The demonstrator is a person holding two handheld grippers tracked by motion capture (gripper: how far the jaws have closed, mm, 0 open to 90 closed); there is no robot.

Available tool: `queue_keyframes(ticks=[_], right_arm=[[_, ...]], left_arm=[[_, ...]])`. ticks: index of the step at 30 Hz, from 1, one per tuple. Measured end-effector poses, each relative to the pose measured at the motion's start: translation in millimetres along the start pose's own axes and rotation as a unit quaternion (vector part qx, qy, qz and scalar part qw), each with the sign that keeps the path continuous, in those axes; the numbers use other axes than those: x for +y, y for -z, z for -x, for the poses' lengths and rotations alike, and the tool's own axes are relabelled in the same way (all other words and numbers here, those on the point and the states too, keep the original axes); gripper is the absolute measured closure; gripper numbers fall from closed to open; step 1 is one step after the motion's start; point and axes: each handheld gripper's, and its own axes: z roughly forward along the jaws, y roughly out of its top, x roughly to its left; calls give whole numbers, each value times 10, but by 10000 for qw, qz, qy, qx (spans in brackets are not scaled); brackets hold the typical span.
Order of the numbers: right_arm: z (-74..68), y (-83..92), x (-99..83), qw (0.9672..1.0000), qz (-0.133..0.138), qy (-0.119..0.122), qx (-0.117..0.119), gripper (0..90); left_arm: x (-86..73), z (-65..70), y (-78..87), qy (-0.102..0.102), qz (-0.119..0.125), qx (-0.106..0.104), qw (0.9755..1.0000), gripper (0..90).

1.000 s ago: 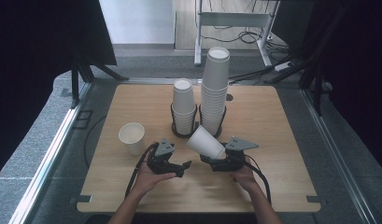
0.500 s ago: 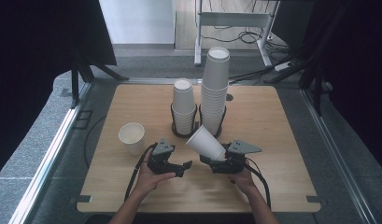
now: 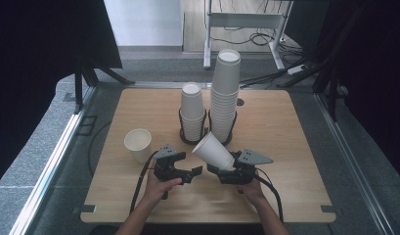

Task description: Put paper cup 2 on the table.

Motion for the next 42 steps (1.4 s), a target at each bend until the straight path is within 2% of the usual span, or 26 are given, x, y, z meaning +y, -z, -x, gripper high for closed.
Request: queue_keyframes(ticks=[7,12,16,17,21,23,25,29,32,36,39,42], right_arm=[[-11,18,-35,9999,65,88,24,232],[-28,32,-32,9997,214,69,83,233],[-53,19,-27,9995,289,106,113,233],[-59,13,-27,9994,298,120,114,233],[-89,-26,-37,9994,278,183,127,234],[-103,-48,-45,9993,261,215,125,234],[-115,-73,-49,9993,260,206,145,235],[-132,-102,-51,9993,255,227,137,236],[-132,-112,-56,9993,241,253,125,237],[-129,-119,-66,9994,192,265,106,236],[-125,-128,-73,9995,126,284,112,235],[-126,-129,-70,9994,76,324,130,233]], left_arm=[[42,-9,-1,333,247,-414,9983,64],[66,-34,-50,672,371,-805,9938,61],[135,-22,-103,821,439,-1115,9894,48],[157,-20,-119,802,451,-1142,9892,43],[229,-37,-188,947,537,-1320,9852,33],[255,-47,-220,976,540,-1379,9841,24],[278,-49,-258,1011,547,-1402,9834,13],[299,-76,-310,1177,650,-1471,9799,8],[300,-72,-339,1224,686,-1476,9790,14],[300,-55,-346,1140,741,-1486,9795,52],[298,-21,-340,940,791,-1368,9830,86],[296,2,-328,800,809,-1294,9850,94]])
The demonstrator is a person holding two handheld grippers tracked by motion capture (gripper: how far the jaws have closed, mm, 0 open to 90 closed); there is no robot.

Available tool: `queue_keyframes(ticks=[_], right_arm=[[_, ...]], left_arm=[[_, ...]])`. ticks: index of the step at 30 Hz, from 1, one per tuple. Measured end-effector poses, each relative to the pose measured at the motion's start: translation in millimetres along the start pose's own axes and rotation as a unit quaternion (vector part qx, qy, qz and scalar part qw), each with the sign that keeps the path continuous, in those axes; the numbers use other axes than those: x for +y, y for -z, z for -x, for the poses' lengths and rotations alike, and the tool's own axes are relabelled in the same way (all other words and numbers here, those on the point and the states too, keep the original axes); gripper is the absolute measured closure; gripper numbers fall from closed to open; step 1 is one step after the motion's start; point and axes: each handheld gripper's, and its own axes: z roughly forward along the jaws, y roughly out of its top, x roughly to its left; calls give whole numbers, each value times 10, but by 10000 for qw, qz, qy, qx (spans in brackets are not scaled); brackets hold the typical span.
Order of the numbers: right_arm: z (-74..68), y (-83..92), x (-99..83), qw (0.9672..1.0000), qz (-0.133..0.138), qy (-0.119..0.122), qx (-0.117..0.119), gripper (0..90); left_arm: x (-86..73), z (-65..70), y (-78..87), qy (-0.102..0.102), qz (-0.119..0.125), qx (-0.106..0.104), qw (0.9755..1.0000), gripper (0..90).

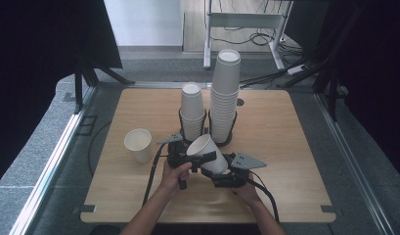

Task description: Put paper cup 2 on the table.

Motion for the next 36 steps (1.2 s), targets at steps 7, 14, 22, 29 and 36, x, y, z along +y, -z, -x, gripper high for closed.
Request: queue_keyframes(ticks=[7,14,22,29,36], right_arm=[[-8,-13,0,9999,-103,75,-12,223],[1,-18,-20,9992,-357,112,-172,167],[9,-17,-32,9980,-557,164,-245,148],[21,-18,-69,9963,-765,216,-339,139],[47,-5,-93,9949,-873,201,-467,138]], left_arm=[[-8,61,18,-332,4,212,9992,109],[21,102,98,-554,119,415,9975,115],[33,158,182,-828,128,675,9942,115],[51,177,249,-966,178,874,9913,114],[92,190,333,-1056,276,969,9893,114]])
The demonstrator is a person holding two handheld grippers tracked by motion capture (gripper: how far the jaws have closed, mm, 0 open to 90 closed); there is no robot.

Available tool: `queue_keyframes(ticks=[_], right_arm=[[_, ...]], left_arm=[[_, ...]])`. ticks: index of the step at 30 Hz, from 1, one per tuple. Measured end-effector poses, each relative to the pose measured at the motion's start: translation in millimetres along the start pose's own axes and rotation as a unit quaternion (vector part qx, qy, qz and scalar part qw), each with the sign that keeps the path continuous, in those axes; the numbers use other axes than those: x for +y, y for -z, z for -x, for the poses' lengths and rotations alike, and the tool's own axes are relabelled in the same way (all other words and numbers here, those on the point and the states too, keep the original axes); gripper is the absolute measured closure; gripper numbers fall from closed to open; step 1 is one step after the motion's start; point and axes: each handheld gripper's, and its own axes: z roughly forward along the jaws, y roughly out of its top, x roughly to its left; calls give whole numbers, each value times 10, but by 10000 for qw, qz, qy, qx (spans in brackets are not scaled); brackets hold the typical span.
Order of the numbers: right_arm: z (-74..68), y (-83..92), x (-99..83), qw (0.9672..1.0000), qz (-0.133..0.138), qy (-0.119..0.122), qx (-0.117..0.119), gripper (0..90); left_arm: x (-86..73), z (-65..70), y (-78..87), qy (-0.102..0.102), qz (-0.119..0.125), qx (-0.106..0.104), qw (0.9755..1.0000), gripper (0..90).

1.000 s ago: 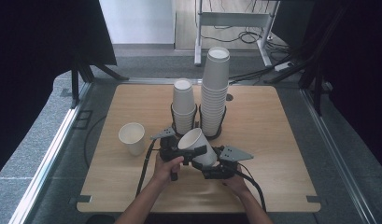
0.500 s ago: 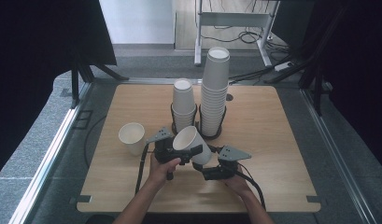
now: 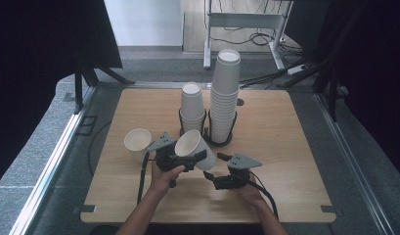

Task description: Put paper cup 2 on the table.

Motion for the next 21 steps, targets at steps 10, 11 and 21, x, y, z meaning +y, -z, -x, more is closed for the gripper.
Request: queue_keyframes(ticks=[10,11,21], right_arm=[[14,18,-9,9999,-90,47,-79,137],[17,21,-11,9999,-107,46,-90,137],[33,42,-33,9997,-156,61,-169,137]], left_arm=[[22,-8,64,-171,28,232,9996,114],[21,-12,67,-173,21,252,9995,114],[-48,-21,64,-734,-317,1184,9897,112]])
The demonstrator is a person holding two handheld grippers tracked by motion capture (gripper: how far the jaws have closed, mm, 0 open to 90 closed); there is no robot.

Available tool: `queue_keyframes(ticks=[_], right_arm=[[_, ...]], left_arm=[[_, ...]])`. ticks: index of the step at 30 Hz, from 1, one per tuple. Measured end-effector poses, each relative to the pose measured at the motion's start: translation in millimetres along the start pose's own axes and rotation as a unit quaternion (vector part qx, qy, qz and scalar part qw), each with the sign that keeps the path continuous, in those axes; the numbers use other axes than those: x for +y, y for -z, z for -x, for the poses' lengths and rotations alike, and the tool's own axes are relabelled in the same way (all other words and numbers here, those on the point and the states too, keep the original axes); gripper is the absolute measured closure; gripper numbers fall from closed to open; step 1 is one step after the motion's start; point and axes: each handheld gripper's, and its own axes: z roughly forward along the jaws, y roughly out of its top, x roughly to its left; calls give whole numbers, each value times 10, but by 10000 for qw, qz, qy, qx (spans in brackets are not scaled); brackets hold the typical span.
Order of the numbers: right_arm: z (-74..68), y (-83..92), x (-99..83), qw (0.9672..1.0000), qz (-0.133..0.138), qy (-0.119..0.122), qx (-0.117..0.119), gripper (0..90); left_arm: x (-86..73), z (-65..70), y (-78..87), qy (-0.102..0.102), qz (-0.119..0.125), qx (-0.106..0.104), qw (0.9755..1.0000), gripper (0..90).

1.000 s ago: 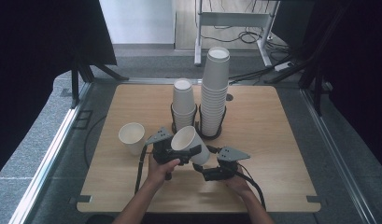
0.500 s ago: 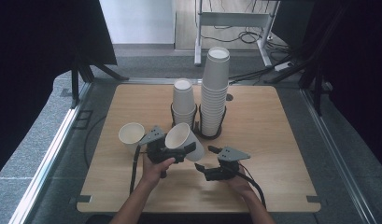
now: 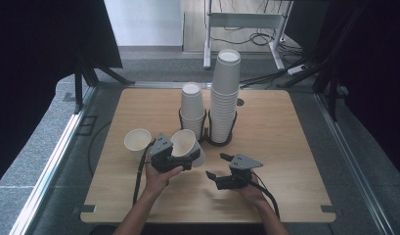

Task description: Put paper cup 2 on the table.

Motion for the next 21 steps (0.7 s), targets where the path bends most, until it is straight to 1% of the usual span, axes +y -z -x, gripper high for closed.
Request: queue_keyframes(ticks=[2,7,8,11,15,17,18,19,21], right_arm=[[-1,2,-2,10000,-5,11,-2,138],[0,3,-6,10000,-16,24,-3,139],[0,3,-7,10000,-21,24,-1,139],[-1,2,-10,10000,-48,42,-3,139],[-2,-6,-18,10000,-66,39,-6,140],[-2,-10,-21,10000,-82,41,-2,140],[-3,-11,-22,10000,-88,41,-3,140],[-3,-10,-22,9999,-102,43,2,140],[-5,-13,-24,9999,-95,38,0,140]], left_arm=[[-18,-6,-20,-78,-69,185,9998,112],[-46,-32,-50,-168,-179,404,9989,110],[-52,-36,-57,-196,-211,484,9984,110],[-66,-54,-80,-264,-310,637,9971,109],[-105,-81,-135,-352,-480,912,9941,107],[-123,-90,-165,-417,-561,1047,9920,107],[-131,-95,-184,-461,-625,1124,9906,106],[-136,-97,-196,-485,-657,1173,9897,106],[-151,-104,-234,-587,-759,1362,9860,106]])
